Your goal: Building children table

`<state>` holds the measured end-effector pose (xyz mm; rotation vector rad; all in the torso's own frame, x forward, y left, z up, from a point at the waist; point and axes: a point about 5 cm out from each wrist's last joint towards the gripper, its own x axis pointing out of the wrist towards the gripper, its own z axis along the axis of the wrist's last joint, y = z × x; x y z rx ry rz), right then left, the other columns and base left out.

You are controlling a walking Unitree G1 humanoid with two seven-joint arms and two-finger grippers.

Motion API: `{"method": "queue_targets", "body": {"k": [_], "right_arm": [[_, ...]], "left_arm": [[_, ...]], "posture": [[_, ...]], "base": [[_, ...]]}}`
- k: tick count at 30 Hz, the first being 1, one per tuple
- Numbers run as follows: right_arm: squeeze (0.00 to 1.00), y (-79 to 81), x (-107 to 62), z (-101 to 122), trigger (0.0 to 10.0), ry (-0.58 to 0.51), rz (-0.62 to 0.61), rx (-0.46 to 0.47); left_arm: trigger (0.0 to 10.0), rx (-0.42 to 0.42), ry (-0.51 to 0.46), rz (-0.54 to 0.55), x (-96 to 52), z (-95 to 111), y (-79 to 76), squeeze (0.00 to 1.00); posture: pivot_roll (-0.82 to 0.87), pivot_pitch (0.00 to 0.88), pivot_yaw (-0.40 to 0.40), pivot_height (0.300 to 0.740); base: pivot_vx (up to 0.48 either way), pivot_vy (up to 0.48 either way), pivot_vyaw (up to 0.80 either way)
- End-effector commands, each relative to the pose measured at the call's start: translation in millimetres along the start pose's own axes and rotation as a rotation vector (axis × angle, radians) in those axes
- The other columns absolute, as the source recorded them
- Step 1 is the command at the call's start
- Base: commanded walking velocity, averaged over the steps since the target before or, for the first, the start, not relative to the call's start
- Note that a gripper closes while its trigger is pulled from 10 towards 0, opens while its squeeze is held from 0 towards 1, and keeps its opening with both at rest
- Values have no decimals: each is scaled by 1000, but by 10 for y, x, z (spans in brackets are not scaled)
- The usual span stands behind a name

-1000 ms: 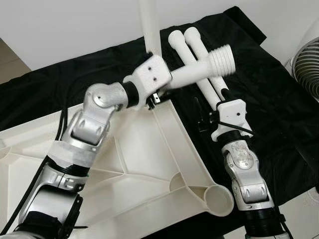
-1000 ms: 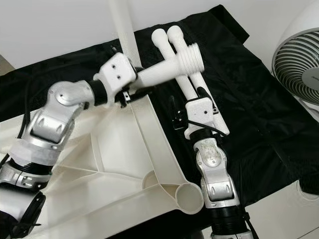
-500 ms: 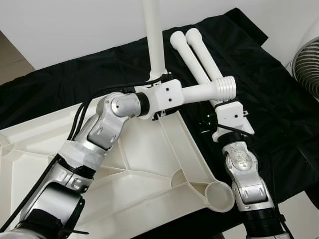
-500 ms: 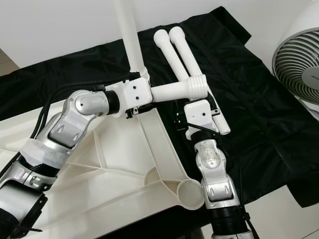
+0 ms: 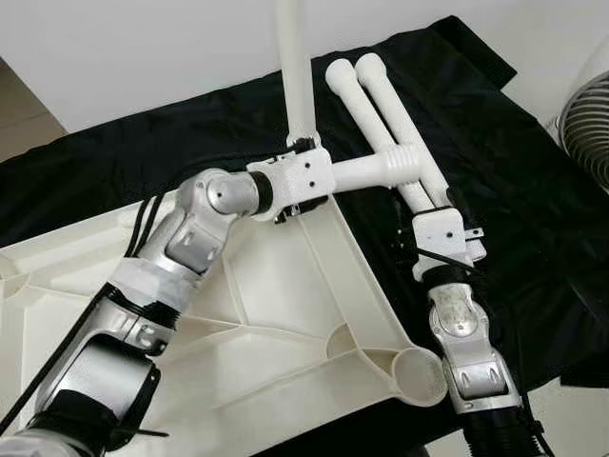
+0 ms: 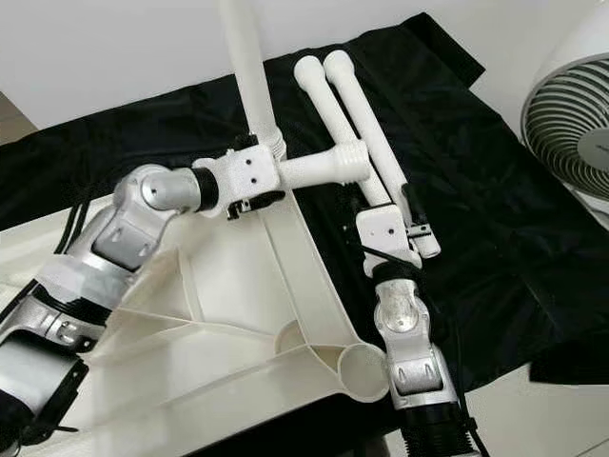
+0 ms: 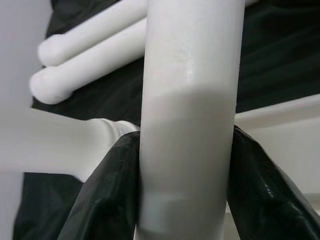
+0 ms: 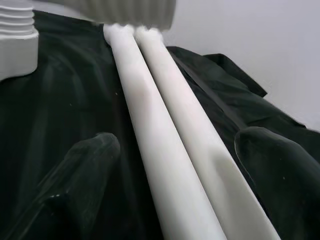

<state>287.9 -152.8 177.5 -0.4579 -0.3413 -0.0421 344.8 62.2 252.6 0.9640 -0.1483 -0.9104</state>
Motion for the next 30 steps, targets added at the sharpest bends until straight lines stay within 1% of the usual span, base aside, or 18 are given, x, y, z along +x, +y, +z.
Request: {"method": "queue_targets", "body": {"k": [1, 4, 5, 8, 9, 10, 11, 12, 13, 14, 15, 16, 17, 18, 21, 25, 27, 30], "right_arm": [[0, 80, -20, 12, 10000, -22, 37, -49], [0, 101, 10, 93, 10000, -77, 57, -127], [1000, 119, 16, 140, 10000, -109, 70, -167], [1000, 131, 19, 173, 10000, -131, 78, -194], [1000, 146, 24, 210, 10000, -155, 87, -228], [1000, 153, 39, 251, 10000, -181, 88, -298], [1000, 153, 39, 251, 10000, -181, 88, -298], [1000, 154, 53, 284, 10000, -206, 85, -358], [1000, 154, 53, 284, 10000, -206, 85, -358], [1000, 156, 68, 317, 10000, -234, 79, -437], [1000, 156, 68, 317, 10000, -234, 79, -437], [925, 153, 82, 334, 10000, -250, 71, -501], [0, 148, 97, 347, 10000, -263, 59, -557], [0, 148, 97, 347, 10000, -263, 59, -557], [0, 214, 140, 367, 10000, -300, 108, -668], [0, 208, 182, 410, 10000, -310, 96, -674], [0, 232, 194, 428, 10000, -329, 114, -700], [0, 265, 225, 432, 10000, -329, 152, -711]], "left_arm": [[10000, 18, 27, 146, -33, -49, 89, 0], [10000, 20, 22, 140, -29, -34, 77, 0], [10000, 21, 21, 136, -24, -30, 69, 0], [10000, 22, 21, 134, -20, -28, 64, 0], [10000, 30, 22, 134, -17, -26, 66, 0], [10000, 33, 23, 137, -13, -22, 73, 0], [10000, 33, 23, 137, -13, -22, 73, 0], [10000, 42, 26, 137, -9, -20, 77, 0], [10000, 42, 26, 137, -9, -20, 77, 0], [10000, 42, 28, 136, -2, -20, 76, 0], [10000, 42, 28, 136, -2, -20, 76, 0], [10000, 54, 32, 131, 9, -20, 65, 0], [10000, 56, 35, 125, 24, -22, 46, 0], [10000, 56, 35, 125, 24, -22, 46, 0], [10000, 65, 32, 100, 64, -4, -14, 0], [10000, 75, 28, 96, 79, 15, -21, 0], [10000, 86, 30, 98, 82, 20, -13, 0], [10000, 94, 17, 88, 88, 49, -26, 0]], "posture": [[-87, 213, 148, 740], [-84, 214, 149, 740], [-84, 214, 149, 740], [-84, 214, 149, 740], [-82, 213, 149, 740], [-82, 214, 148, 740], [-82, 214, 148, 740], [-82, 214, 148, 740], [-82, 214, 148, 740], [-84, 216, 148, 740], [-84, 216, 148, 740], [-84, 216, 148, 740], [-84, 217, 147, 740], [-84, 217, 147, 740], [-87, 219, 150, 740], [-88, 218, 148, 740], [-87, 216, 148, 740], [-89, 214, 149, 740]], "base": [[0, 0, 0], [0, 0, 0], [0, 0, 0], [0, 0, 0], [0, 0, 0], [0, 0, 0], [0, 0, 0], [0, 0, 0], [0, 0, 0], [0, 0, 0], [0, 0, 0], [0, 0, 0], [0, 0, 0], [0, 0, 0], [0, 0, 0], [0, 0, 0], [0, 0, 0], [0, 0, 0]]}}
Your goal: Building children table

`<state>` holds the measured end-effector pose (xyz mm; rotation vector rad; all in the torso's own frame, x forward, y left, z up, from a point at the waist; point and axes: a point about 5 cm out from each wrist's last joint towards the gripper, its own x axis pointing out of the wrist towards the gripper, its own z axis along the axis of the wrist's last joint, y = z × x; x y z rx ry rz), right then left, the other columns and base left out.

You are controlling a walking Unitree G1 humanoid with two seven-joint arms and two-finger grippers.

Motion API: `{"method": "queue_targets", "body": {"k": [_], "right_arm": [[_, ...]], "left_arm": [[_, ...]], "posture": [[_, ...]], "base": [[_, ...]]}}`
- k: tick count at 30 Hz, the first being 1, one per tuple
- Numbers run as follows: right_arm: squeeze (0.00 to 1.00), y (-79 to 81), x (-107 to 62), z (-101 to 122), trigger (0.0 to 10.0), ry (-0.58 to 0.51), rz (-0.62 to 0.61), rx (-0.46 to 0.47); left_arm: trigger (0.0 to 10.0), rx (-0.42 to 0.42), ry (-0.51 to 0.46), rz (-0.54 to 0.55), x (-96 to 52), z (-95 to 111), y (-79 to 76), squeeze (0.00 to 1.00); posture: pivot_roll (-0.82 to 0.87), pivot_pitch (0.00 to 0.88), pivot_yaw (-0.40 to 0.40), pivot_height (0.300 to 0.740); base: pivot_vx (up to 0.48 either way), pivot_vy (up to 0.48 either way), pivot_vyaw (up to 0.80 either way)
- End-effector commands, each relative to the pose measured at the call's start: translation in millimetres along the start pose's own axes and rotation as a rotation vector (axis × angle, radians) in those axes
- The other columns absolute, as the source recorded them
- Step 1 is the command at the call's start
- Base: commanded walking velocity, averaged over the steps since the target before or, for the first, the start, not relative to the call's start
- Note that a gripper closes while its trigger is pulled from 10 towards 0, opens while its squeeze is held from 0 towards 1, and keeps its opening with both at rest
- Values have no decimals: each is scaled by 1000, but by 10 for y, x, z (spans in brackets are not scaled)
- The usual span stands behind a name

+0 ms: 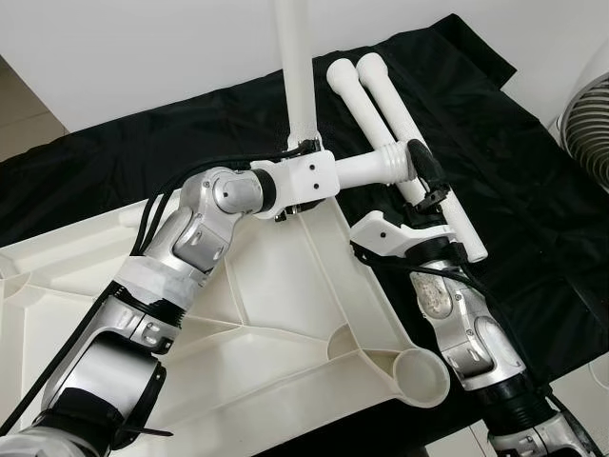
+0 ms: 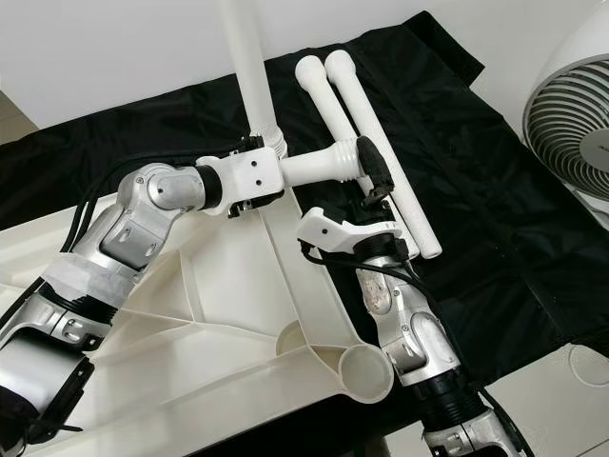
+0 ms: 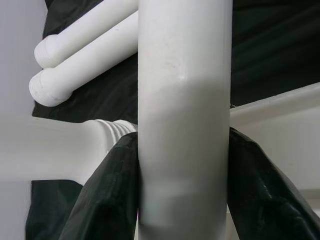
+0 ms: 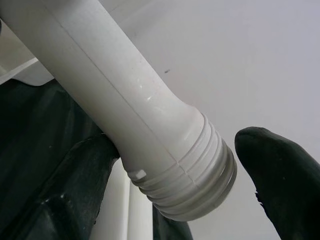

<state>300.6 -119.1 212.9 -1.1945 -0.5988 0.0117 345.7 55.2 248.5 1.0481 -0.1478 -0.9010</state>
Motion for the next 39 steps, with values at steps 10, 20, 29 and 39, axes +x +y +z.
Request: {"method": "queue_targets", "body": {"k": [10, 20, 29, 39], "right_arm": [[0, 89, 89, 32, 10000, -46, 115, -57], [0, -28, 154, -157, 0, 7, 108, -134], [0, -14, 160, -166, 78, 0, 113, -150], [0, -42, 154, -229, 10000, 51, 72, -108]], "left_arm": [[10000, 32, -53, 108, -10, 133, 68, 0], [10000, 56, -66, 116, -71, 162, 113, 0], [10000, -35, -129, 128, -87, 234, 136, 1000], [10000, -62, -103, 130, -148, 149, 226, 0]], "posture": [[-89, 204, 141, 740], [-88, 193, 127, 740], [-94, 182, 122, 740], [-95, 182, 122, 740]], "base": [[0, 0, 0], [0, 0, 0], [0, 0, 0], [0, 0, 0]]}}
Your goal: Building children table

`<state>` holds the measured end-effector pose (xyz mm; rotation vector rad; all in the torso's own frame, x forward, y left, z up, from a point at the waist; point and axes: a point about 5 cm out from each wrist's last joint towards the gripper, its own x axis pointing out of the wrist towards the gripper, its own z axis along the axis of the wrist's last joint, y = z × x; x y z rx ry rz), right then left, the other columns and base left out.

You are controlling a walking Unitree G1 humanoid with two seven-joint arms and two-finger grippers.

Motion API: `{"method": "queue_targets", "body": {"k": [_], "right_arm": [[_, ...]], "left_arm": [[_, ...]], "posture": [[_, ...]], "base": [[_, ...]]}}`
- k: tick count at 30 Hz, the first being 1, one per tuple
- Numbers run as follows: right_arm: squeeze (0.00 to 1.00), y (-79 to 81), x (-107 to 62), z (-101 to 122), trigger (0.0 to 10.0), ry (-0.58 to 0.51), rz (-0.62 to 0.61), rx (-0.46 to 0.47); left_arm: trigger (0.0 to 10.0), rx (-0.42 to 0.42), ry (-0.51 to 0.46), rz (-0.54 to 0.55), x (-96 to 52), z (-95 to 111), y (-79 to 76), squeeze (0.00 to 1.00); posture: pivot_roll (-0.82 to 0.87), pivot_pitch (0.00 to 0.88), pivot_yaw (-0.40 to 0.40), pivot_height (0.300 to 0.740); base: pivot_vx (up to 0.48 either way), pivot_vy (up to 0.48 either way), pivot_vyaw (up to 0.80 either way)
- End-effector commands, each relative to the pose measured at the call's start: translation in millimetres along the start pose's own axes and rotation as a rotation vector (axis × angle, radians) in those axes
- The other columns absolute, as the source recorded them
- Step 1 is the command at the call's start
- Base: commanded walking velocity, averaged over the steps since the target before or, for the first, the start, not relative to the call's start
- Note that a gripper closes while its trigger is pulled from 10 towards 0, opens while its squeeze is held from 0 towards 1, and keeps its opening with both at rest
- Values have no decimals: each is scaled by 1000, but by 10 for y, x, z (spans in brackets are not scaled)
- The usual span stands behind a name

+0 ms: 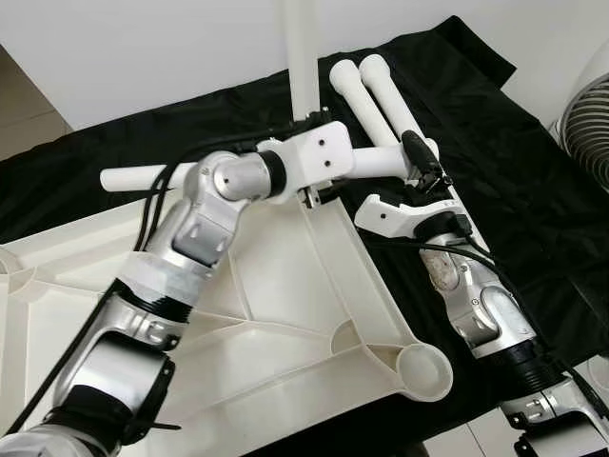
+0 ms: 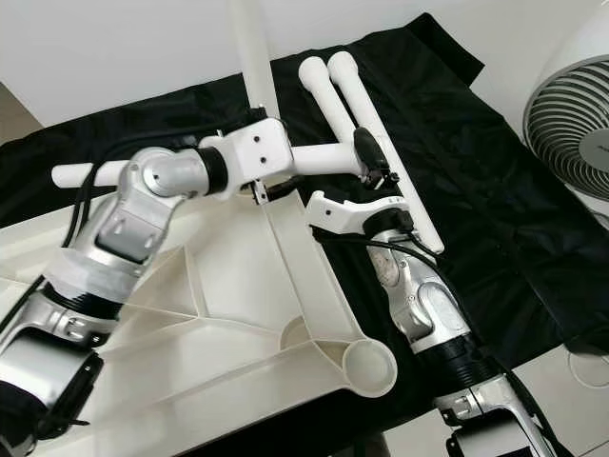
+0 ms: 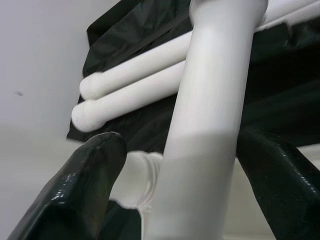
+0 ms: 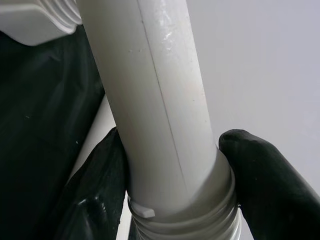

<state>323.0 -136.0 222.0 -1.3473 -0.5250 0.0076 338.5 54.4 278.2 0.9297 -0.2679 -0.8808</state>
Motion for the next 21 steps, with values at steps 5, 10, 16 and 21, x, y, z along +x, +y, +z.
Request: {"method": "queue_targets", "body": {"k": [5, 10, 16, 21], "right_arm": [[0, 41, -35, -46, 10000, 44, -15, 85], [0, 47, -46, -84, 10000, 69, -20, 120], [0, 57, -28, -103, 10000, 104, -17, 189], [0, 70, -5, -72, 10000, 100, -14, 219]], "left_arm": [[10000, -61, 22, 61, -91, -103, 138, 0], [10000, -153, -16, 110, -203, -101, 329, 0], [10000, -303, -193, 133, -352, 105, 500, 0], [10000, -356, -332, 114, -398, 300, 481, 0]], "posture": [[-94, 188, 124, 740], [-94, 188, 124, 740], [-84, 191, 116, 740], [-79, 190, 107, 740]], "base": [[0, 0, 0], [0, 0, 0], [0, 0, 0], [0, 0, 0]]}}
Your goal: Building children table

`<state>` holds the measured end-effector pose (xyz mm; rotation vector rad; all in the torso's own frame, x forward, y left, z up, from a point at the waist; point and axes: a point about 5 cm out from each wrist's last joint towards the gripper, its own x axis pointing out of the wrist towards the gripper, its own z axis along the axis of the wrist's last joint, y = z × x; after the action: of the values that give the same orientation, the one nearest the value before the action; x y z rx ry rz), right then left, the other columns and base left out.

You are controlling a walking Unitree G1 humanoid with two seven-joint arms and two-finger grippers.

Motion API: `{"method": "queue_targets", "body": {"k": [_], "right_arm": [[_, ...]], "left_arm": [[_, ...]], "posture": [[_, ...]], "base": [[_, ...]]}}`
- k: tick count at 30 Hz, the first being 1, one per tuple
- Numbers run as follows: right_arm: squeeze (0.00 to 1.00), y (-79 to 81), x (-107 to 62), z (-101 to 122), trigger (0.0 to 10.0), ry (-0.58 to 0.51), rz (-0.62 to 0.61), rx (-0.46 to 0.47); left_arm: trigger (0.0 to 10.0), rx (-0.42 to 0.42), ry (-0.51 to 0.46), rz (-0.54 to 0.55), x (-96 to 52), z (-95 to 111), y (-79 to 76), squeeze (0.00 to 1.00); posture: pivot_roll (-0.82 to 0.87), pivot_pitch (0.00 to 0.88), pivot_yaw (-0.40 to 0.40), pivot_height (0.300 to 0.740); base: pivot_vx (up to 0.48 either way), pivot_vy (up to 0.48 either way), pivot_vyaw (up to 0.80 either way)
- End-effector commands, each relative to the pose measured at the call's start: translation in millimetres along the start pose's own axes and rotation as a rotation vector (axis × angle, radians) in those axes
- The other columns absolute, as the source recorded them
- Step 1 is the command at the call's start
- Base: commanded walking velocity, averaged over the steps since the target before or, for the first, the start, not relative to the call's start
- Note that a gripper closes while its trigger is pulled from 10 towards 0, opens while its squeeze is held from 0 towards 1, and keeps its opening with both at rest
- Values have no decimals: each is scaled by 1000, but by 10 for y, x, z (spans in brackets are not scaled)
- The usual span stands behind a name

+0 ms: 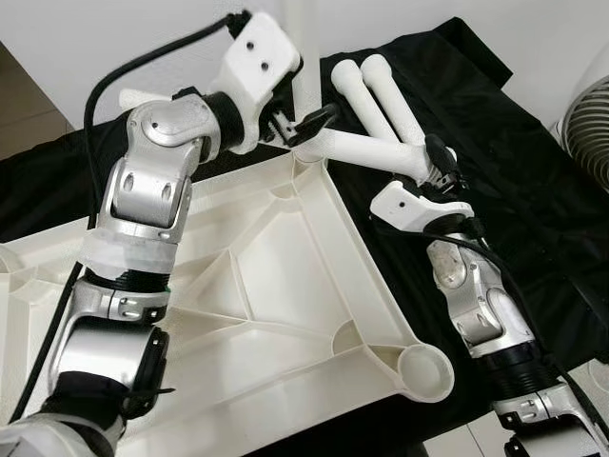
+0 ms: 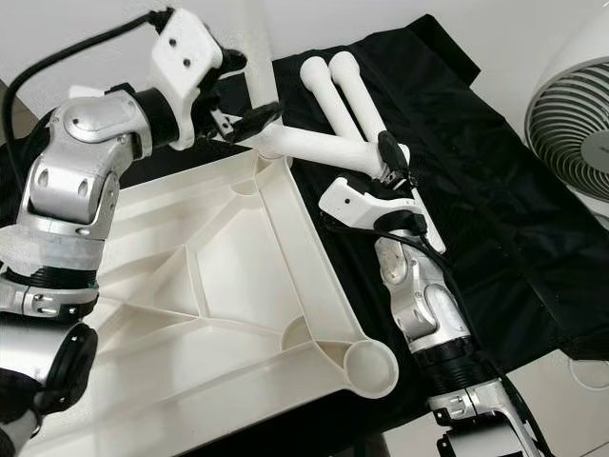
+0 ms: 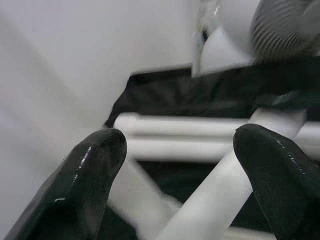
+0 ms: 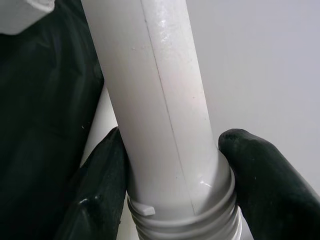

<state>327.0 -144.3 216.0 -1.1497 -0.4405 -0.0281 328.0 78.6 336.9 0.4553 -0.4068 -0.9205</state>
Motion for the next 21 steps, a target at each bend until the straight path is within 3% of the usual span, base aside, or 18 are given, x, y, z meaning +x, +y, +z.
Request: {"method": "queue_targets", "body": {"k": [1, 10, 12, 14, 19, 21], "right_arm": [[0, 28, 3, 22, 10000, -2, 9, 28], [0, 42, 8, 12, 10000, 44, -5, 189], [0, 42, 12, 8, 10000, 77, -14, 308], [0, 41, 14, 22, 10000, 78, -17, 362], [0, 42, 22, 57, 10000, 75, -22, 469], [0, 56, 34, 68, 10000, 79, -17, 521]], "left_arm": [[10000, -12, -32, -7, -43, 50, -3, 0], [10000, -120, -96, 70, -123, 113, 96, 0], [10000, -232, -153, 120, -242, 156, 188, 0], [10000, -275, -170, 130, -303, 159, 201, 0], [10000, -324, -203, 120, -391, 149, 170, 0], [10000, -395, -236, 92, -458, 125, 99, 0]], "posture": [[-79, 190, 107, 740], [-73, 189, 99, 740], [-71, 187, 97, 740], [-67, 186, 92, 740], [-64, 186, 85, 740], [-56, 182, 74, 740]], "base": [[0, 0, 0], [0, 0, 0], [0, 0, 0], [0, 0, 0], [0, 0, 0], [0, 0, 0]]}}
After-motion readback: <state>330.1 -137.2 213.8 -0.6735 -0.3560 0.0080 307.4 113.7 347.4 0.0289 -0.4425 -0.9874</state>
